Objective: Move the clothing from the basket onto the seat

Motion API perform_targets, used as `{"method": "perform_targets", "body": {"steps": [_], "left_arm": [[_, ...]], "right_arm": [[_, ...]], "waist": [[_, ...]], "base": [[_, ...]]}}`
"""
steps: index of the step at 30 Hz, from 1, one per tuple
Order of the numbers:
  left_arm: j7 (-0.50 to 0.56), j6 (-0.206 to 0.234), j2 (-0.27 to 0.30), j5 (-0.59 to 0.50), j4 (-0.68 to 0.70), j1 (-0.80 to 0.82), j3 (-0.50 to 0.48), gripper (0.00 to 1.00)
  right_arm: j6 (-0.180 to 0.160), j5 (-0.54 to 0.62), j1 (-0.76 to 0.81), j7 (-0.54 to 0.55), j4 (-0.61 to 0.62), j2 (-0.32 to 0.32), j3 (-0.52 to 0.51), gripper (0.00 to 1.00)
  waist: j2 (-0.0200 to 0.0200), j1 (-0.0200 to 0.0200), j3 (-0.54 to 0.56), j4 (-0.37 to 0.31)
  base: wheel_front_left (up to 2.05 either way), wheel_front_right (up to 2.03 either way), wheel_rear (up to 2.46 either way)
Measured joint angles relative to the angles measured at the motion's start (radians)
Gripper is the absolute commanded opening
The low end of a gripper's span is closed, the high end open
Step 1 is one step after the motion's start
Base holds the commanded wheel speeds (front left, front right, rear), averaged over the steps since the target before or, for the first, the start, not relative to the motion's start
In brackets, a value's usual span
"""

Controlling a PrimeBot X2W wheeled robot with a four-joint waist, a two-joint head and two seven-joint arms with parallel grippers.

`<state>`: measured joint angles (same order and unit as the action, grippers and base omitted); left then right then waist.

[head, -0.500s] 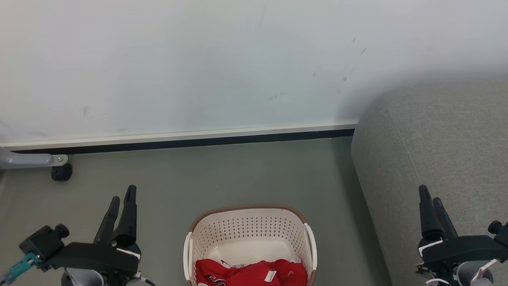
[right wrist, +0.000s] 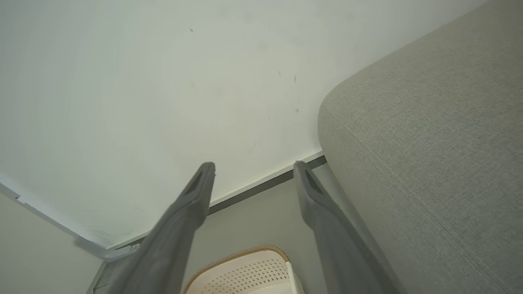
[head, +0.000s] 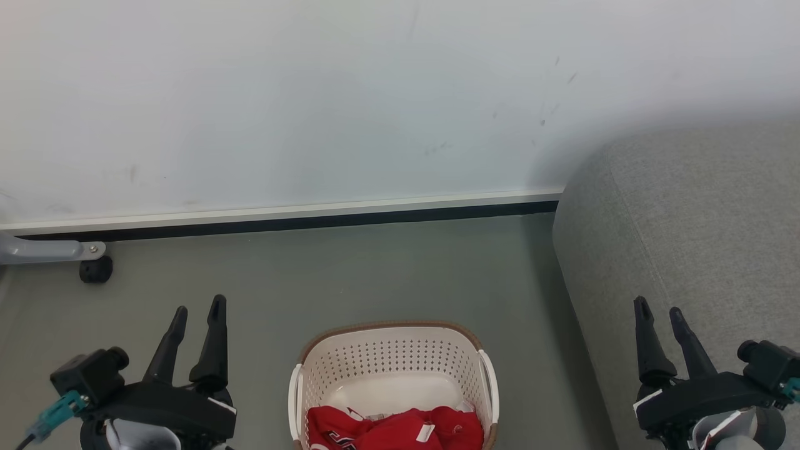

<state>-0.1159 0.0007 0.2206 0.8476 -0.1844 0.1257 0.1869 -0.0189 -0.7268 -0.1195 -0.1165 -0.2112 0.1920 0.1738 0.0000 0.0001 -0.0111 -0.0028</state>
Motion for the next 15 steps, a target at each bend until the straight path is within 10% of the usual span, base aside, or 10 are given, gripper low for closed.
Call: {"method": "perform_targets", "body": {"steps": [15], "left_arm": [[-0.054,0.043,0.016,-0.167,-0.006,0.000,0.056,1.00]], "right_arm": [[-0.036,0.204,-0.014,-0.054,-0.035,0.017,0.070,1.00]], "waist": [[0.0000,0.0000,-0.006,0.000]], "base": [[0.00,0.00,0.00]]}}
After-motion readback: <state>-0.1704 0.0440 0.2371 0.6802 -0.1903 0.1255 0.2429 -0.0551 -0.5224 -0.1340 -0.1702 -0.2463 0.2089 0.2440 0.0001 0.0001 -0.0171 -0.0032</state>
